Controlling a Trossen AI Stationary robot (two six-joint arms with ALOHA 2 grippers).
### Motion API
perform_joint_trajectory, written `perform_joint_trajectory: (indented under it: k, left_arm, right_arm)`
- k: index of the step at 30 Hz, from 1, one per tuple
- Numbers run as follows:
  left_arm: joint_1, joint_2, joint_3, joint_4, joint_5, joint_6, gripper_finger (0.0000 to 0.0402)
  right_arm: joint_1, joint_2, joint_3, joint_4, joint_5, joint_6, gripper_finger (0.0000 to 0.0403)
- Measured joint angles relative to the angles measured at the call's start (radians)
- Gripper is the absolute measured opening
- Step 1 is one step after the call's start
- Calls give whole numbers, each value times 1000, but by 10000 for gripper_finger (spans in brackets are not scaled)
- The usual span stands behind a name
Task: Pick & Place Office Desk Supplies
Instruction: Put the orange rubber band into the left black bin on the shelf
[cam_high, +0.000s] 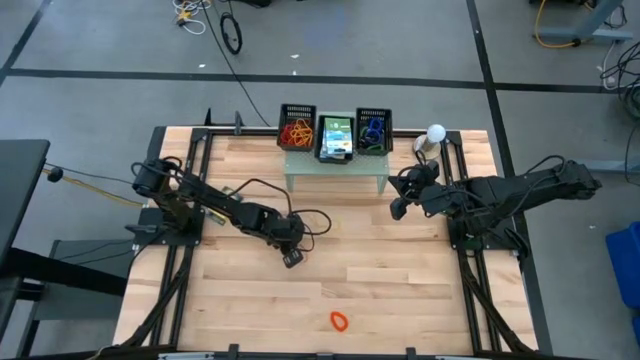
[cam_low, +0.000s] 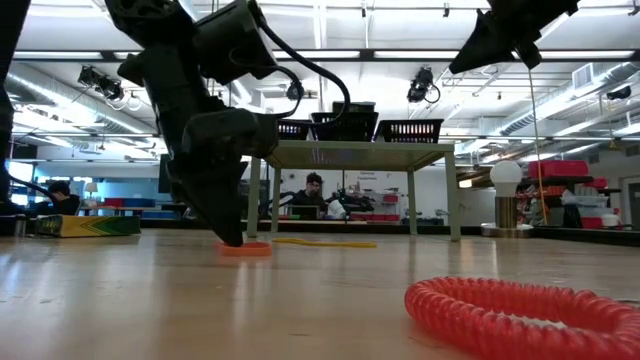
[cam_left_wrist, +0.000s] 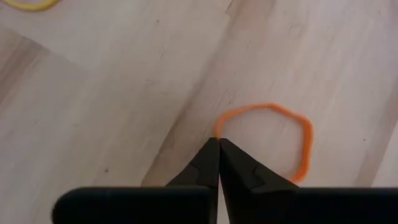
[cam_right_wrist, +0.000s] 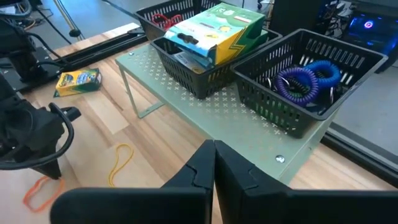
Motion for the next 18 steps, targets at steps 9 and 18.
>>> perform_joint_trajectory:
  k: [9,18]
  left_arm:
    - [0,-80,72,-125,12,0,4]
    - [55,-250,353,-426,-33,74,3]
  right_arm:
    - [0,0,0,0,2,-8,11]
    - [0,0,0,0,2,-8,11]
